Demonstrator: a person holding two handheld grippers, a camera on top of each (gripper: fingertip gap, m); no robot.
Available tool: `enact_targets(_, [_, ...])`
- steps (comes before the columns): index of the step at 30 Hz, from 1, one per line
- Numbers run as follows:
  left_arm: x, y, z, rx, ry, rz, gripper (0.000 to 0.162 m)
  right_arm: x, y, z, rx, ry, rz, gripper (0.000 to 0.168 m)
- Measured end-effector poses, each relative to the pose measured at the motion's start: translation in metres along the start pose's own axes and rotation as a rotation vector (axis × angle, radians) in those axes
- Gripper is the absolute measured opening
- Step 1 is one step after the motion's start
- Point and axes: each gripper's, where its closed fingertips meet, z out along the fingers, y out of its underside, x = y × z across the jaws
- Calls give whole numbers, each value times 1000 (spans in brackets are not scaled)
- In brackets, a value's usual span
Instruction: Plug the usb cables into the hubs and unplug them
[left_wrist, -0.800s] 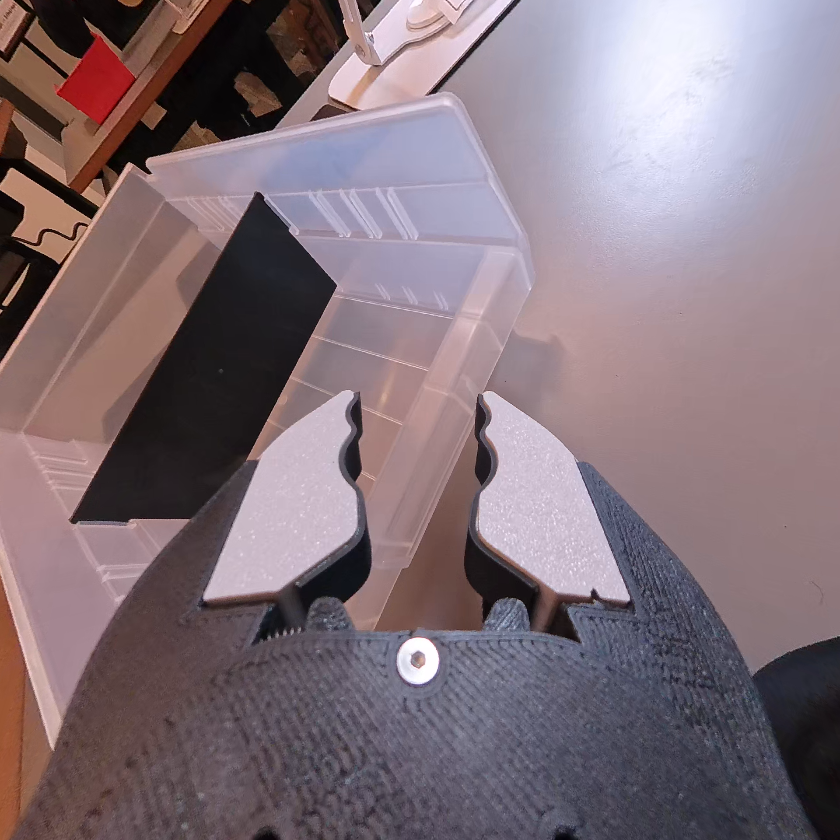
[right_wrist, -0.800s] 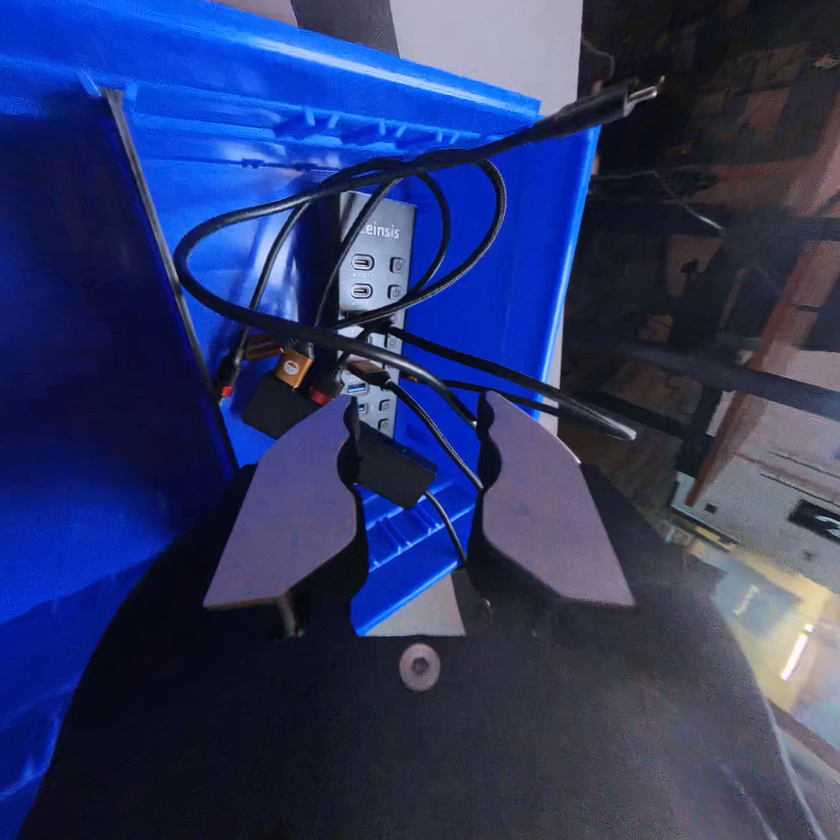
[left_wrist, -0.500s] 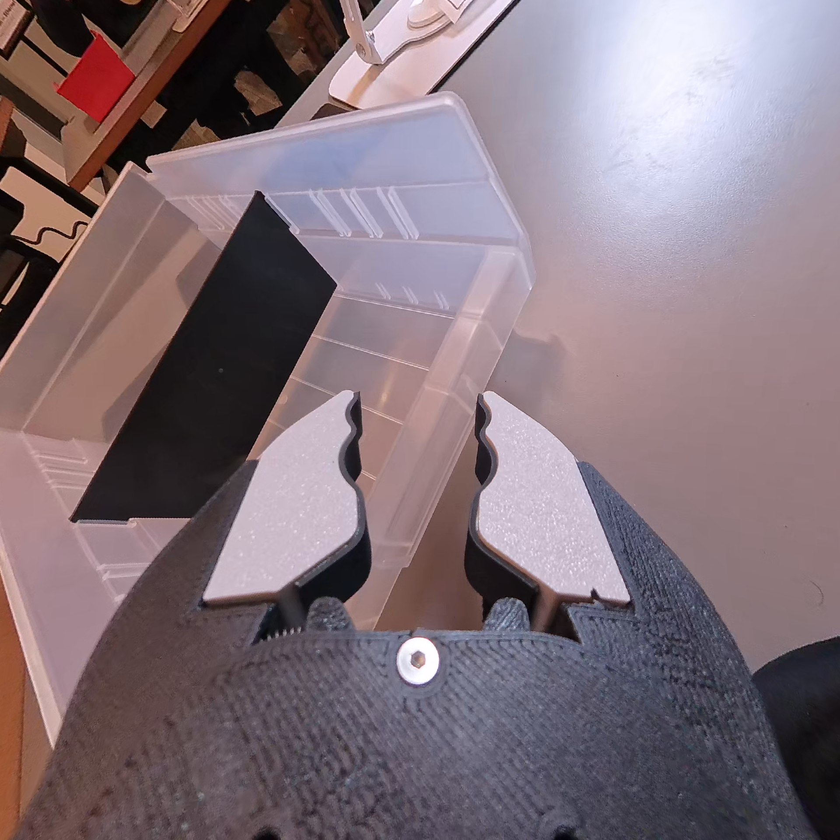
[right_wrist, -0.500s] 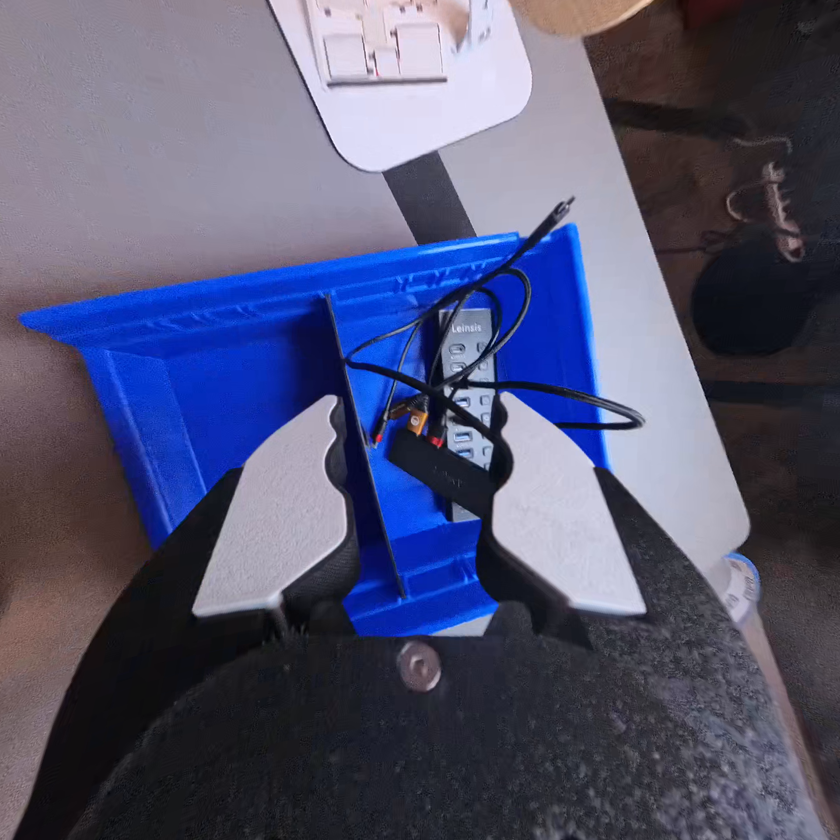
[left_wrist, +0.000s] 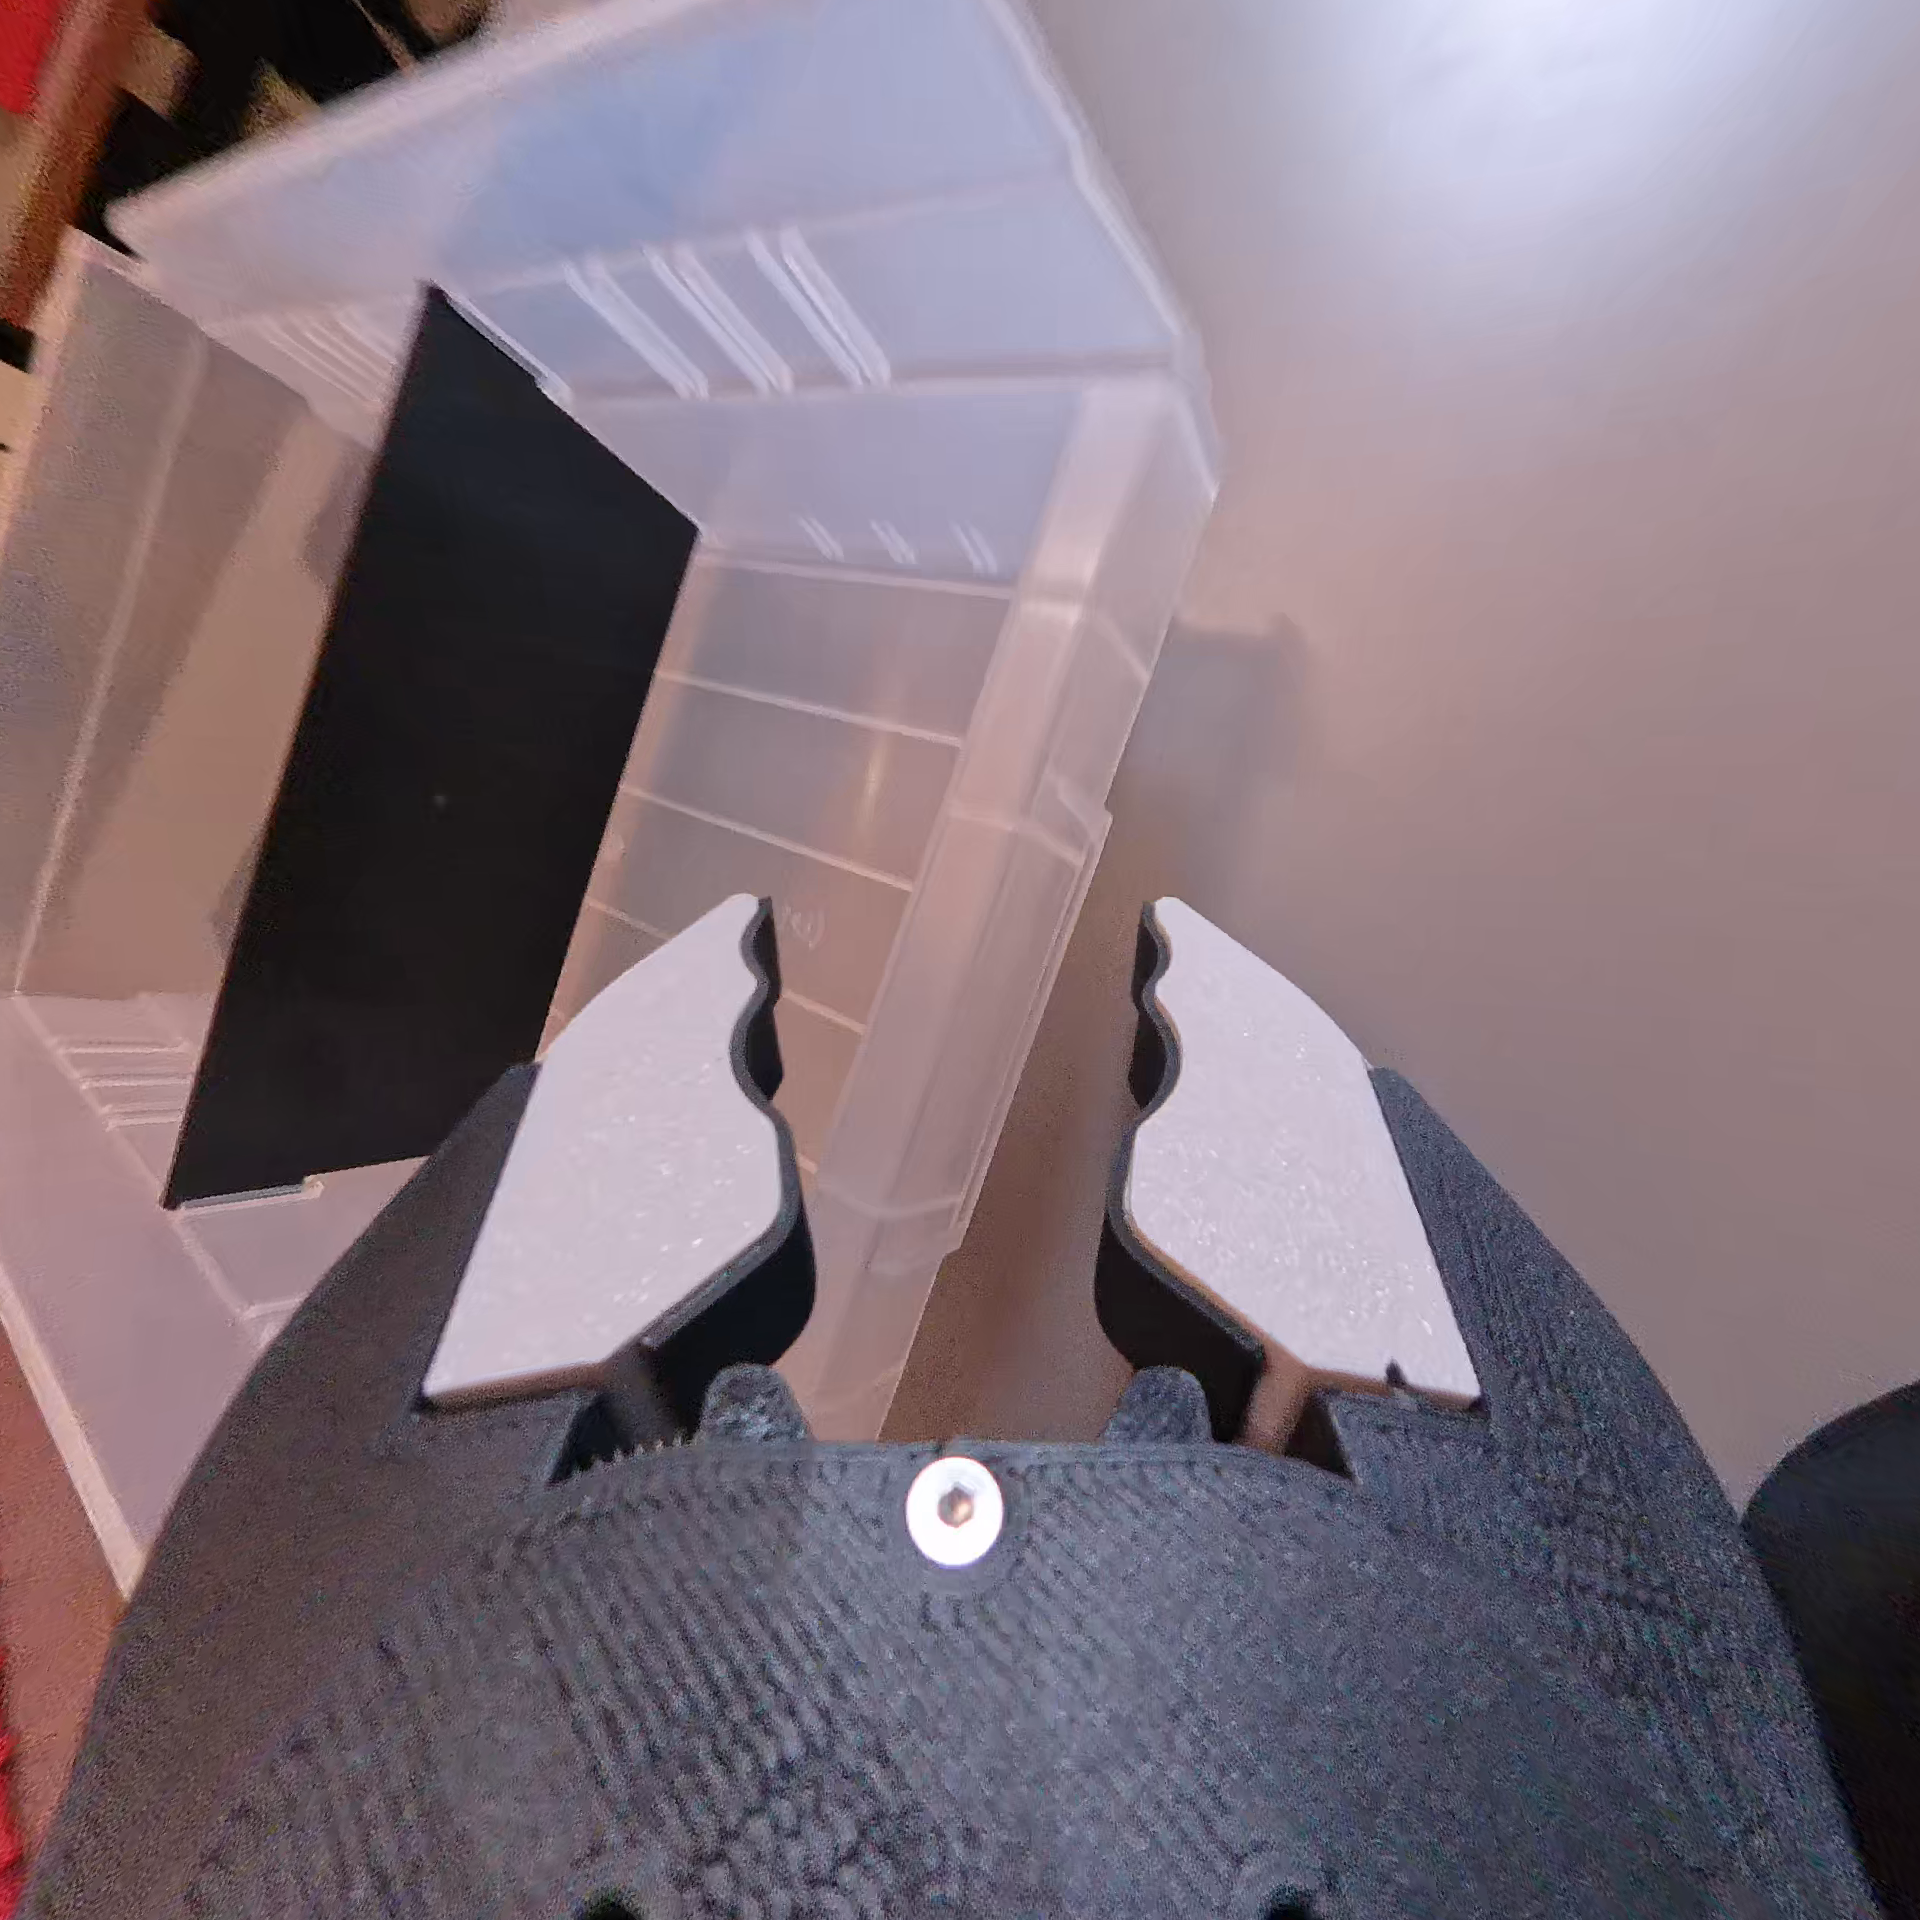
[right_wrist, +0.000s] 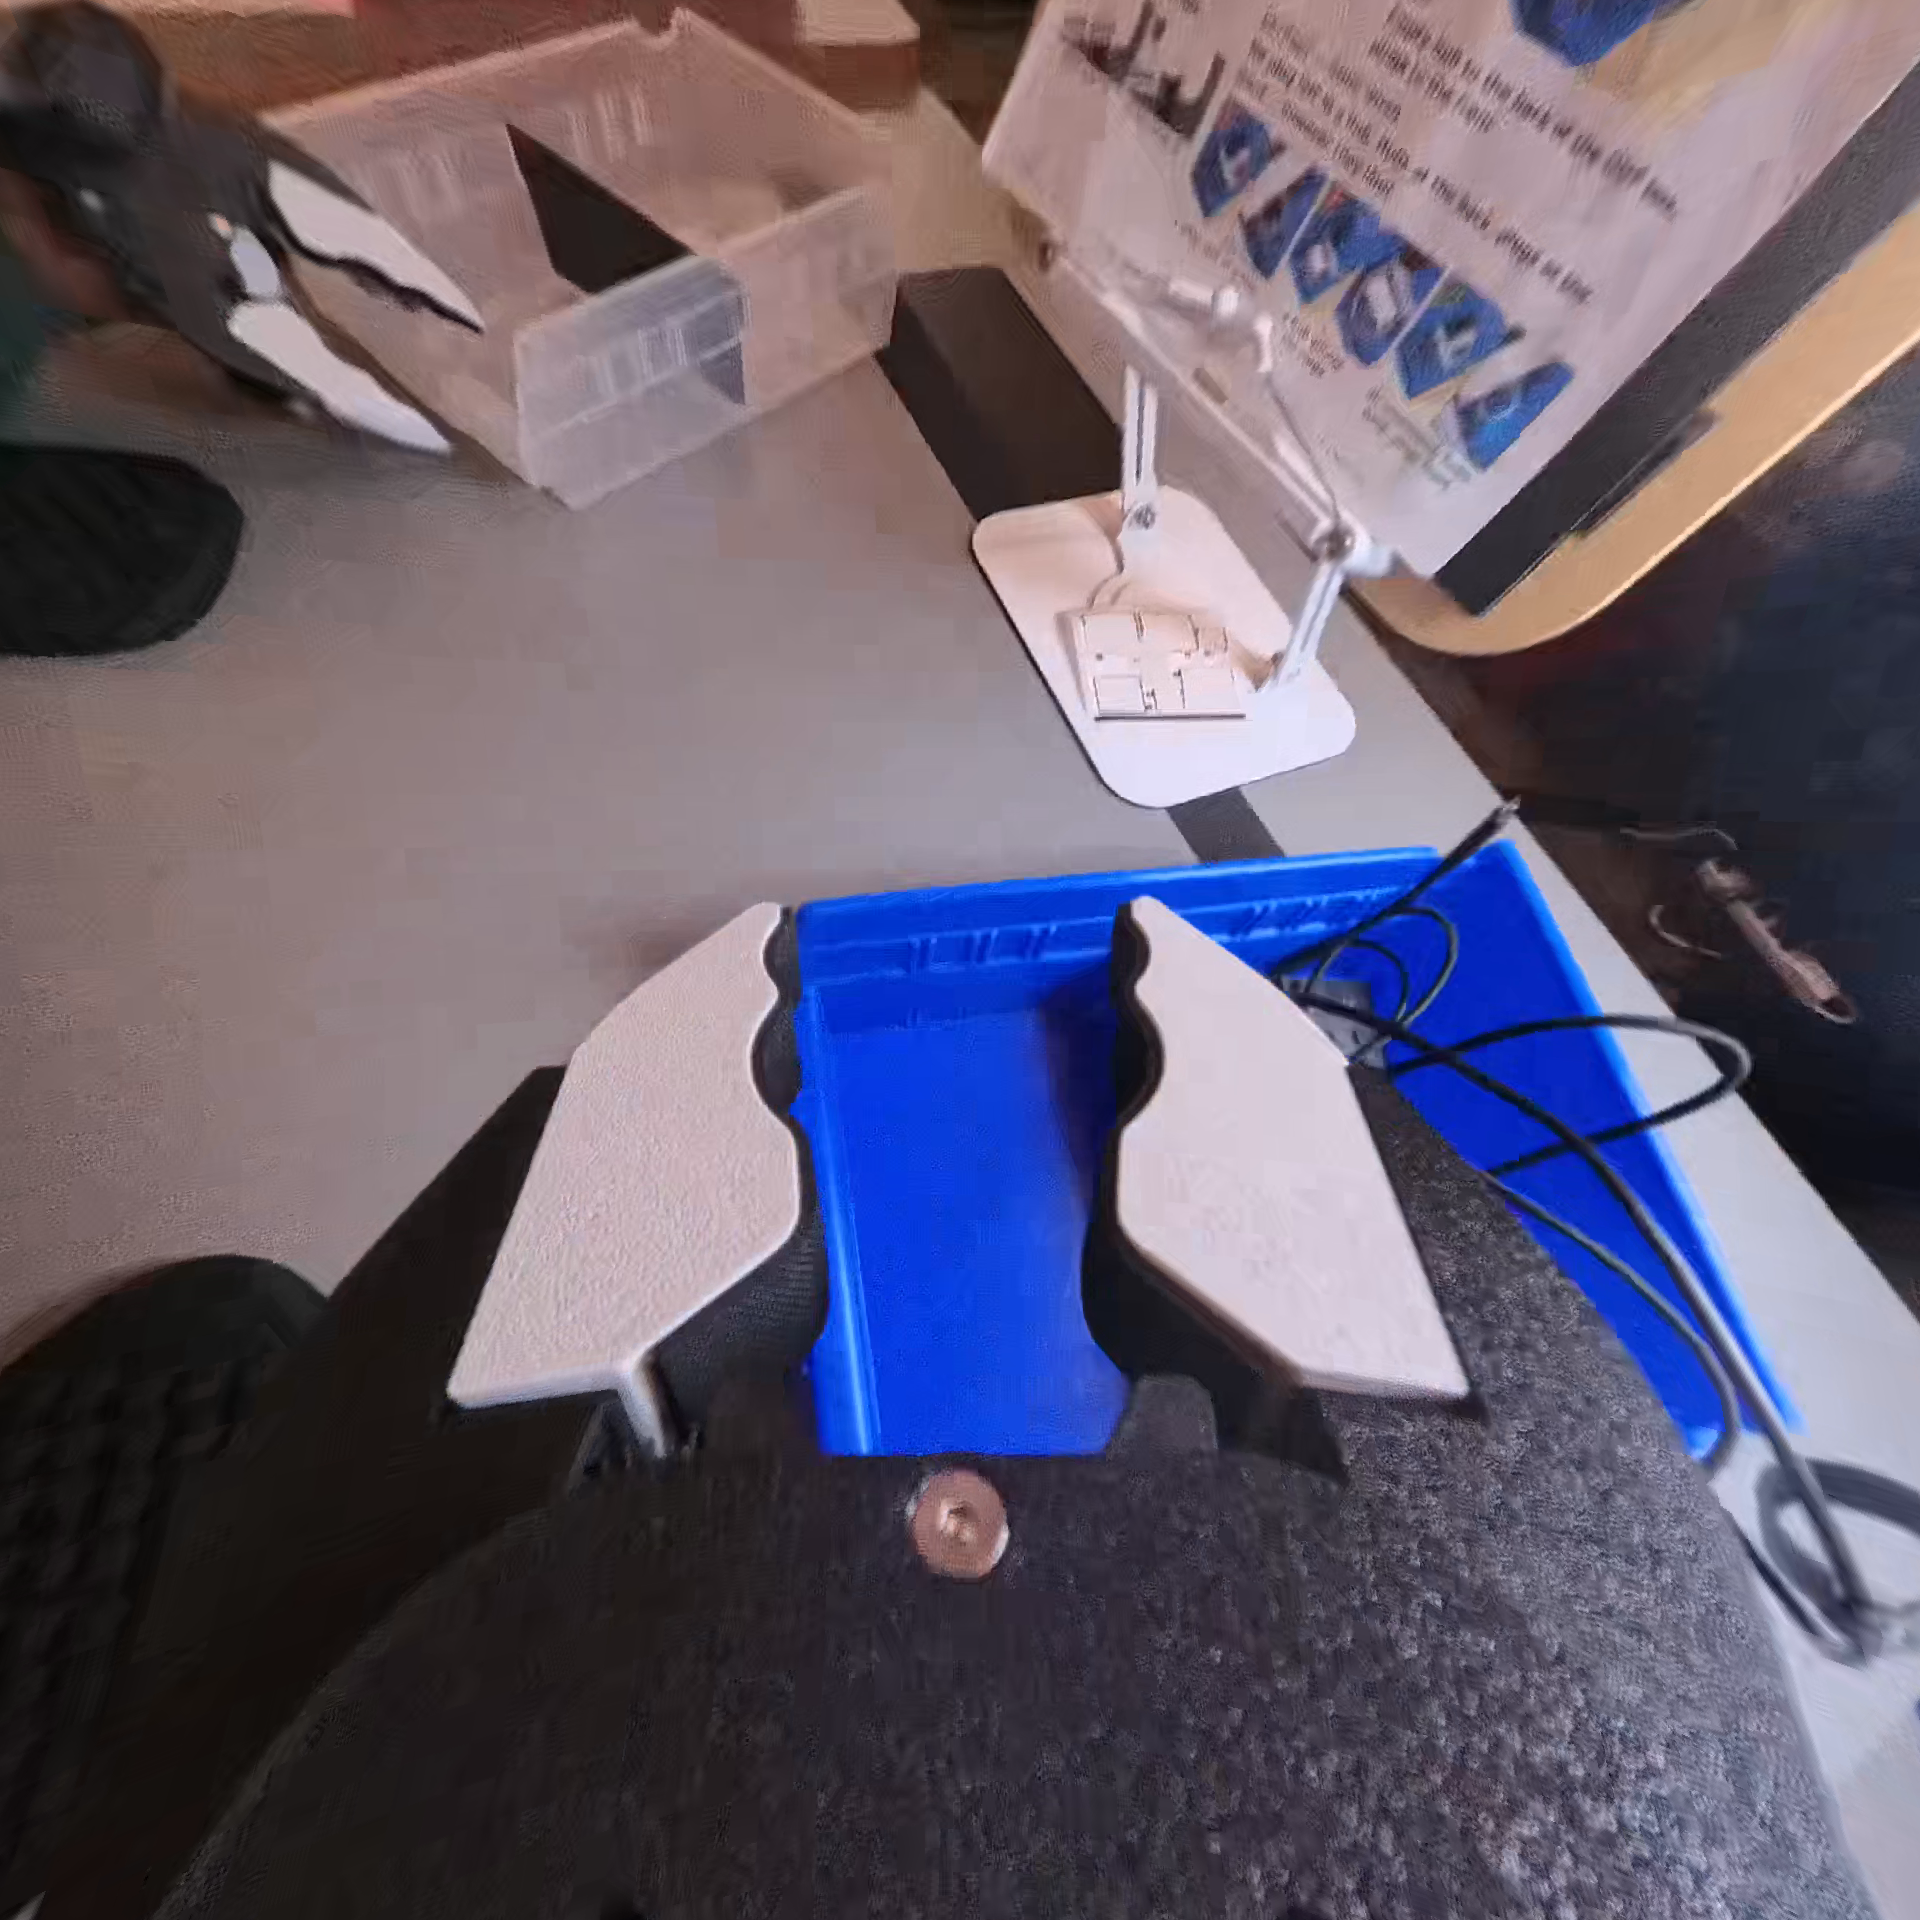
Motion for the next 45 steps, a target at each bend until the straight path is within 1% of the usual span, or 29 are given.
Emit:
enact_targets(1, [0, 7, 4, -60, 13, 30, 69, -11, 17, 5, -47, 29, -19, 60])
enact_targets(3, [-4, 9, 9, -121, 15, 78, 63, -28, 44, 14, -79, 116, -26, 60])
enact_targets(5, [-2, 10, 12, -168, 48, 138, 47, -39, 63, 20, -52, 227, -7, 58])
enact_targets(6, [3, 10, 13, -192, 75, 174, 35, -42, 72, 21, -37, 295, 2, 56])
enact_targets(9, [10, 0, 16, -191, 55, 291, 31, -49, 94, 16, 2, 484, 47, 55])
enact_targets(13, [49, -28, 8, -122, 104, 347, 30, -63, 120, 1, 11, 627, 110, 58])
enact_targets(17, [109, -66, -8, -16, 207, 445, 31, -66, 140, -22, -12, 694, 139, 60])
enact_targets(19, [139, -85, -12, 22, 240, 511, 30, -71, 146, -27, -25, 678, 146, 59])
enact_targets(21, [165, -105, -13, 61, 276, 573, 30, -77, 147, -24, -51, 645, 124, 59])
enact_targets(23, [183, -126, -10, 104, 307, 613, 30, -79, 151, -15, -114, 613, 86, 60])
enact_targets(26, [194, -159, 6, 155, 297, 636, 31, -76, 153, 8, -192, 548, 39, 61])
enact_targets(28, [183, -177, 23, 173, 195, 626, 32, -65, 152, 24, -253, 534, -19, 63])
enact_targets(29, [173, -181, 30, 151, 132, 607, 33, -57, 154, 32, -294, 531, -54, 63])
enact_targets(30, [167, -183, 36, 134, 103, 591, 36, -50, 157, 40, -341, 516, -81, 65])
enact_targets(32, [169, -180, 38, 116, 136, 513, 39, -39, 169, 58, -463, 450, -112, 70])
enact_targets(33, [167, -176, 37, 105, 122, 506, 41, -35, 175, 65, -519, 418, -136, 70])
enact_targets(34, [164, -172, 36, 97, 95, 514, 45, -30, 181, 71, -568, 404, -178, 62])
enact_targets(35, [162, -169, 33, 94, 69, 529, 49, -27, 183, 74, -602, 391, -243, 44])
enact_targets(36, [162, -168, 26, 115, 55, 526, 49, -28, 182, 77, -617, 376, -310, 34])
enact_targets(37, [163, -170, 15, 155, 60, 505, 49, -31, 180, 78, -628, 383, -351, 33])
enact_targets(39, [166, -175, -12, 240, 103, 424, 48, -49, 176, 78, -630, 375, -392, 31])
enact_targets(42, [185, -191, -55, 412, 293, 210, 45, -97, 160, 74, -583, 369, -428, 31])
enact_targets(45, [208, -210, -76, 524, 440, 51, 44, -151, 148, 66, -572, 358, -405, 31])
